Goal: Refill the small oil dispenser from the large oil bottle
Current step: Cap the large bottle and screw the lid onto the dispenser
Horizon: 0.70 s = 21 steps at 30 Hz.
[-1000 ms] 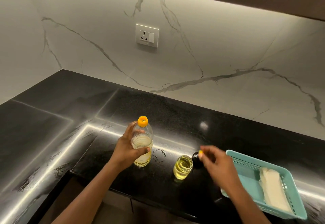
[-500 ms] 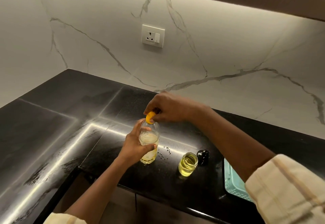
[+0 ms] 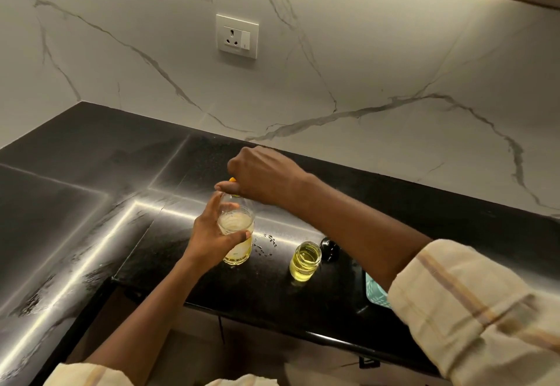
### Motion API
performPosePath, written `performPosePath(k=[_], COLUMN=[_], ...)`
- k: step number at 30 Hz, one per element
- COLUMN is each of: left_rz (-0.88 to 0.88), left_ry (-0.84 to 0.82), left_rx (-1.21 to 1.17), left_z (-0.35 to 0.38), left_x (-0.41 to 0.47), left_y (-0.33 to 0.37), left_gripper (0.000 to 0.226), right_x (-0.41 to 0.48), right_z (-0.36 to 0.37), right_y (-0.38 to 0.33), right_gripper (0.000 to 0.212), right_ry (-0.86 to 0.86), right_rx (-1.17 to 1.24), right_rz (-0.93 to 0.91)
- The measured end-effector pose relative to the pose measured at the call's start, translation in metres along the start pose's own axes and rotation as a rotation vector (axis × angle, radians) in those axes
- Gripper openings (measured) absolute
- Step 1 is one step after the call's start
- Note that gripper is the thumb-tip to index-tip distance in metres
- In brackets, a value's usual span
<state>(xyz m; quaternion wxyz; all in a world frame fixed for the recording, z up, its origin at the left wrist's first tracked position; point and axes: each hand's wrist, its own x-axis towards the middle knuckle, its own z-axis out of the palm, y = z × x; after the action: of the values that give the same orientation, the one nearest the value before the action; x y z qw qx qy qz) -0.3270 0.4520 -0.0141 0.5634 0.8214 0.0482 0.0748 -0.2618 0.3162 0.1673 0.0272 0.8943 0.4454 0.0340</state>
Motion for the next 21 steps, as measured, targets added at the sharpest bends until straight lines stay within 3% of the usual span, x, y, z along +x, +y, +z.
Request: performPosePath(k=[5,9,12,15,17,19,21], left_rz=[-0.001,-0.022,0.035,0.060,0.032,0.061,0.080], left_ry=[-0.006,0.005,0.034,0.089,0.190,0.359,0.459], left_rx=[-0.010,-0.052,-0.042,-0.009,-0.006,0.039,0.081], left_z=[0.002,0.001,0.003,0.007,0.011,0.022,0.037], left_x=[-0.001,-0.002,-0.008,-0.021,-0.041,-0.067,-0.091], left_y=[-0.002,-0.003,0.000,-0.006,-0.009,-0.011,-0.012], left_gripper=[0.100,0.102,0.107,0.137,0.138,0.112,0.085], right_x=[-0.008,-0.017,-0.039,-0.082,-0.115,-0.140,-0.155], right_z=[0.008,0.004,0.016,0.052,0.085,0.120,0.151], right_y=[-0.022,-0.010,0.033,0.091,0.109,0.108,0.101], right_gripper=[0.044,0.066,0.048,0.023,0.040,0.070,0.095], right_ry=[0.071,0.041,0.049,-0.082,-0.331,-0.516,-0.556], right_rx=[-0.066,0.217,0.306,0.298,0.257,0.299,0.331], right_rz=[0.111,0.231,0.344,0.593,0.702,0.740,0.727])
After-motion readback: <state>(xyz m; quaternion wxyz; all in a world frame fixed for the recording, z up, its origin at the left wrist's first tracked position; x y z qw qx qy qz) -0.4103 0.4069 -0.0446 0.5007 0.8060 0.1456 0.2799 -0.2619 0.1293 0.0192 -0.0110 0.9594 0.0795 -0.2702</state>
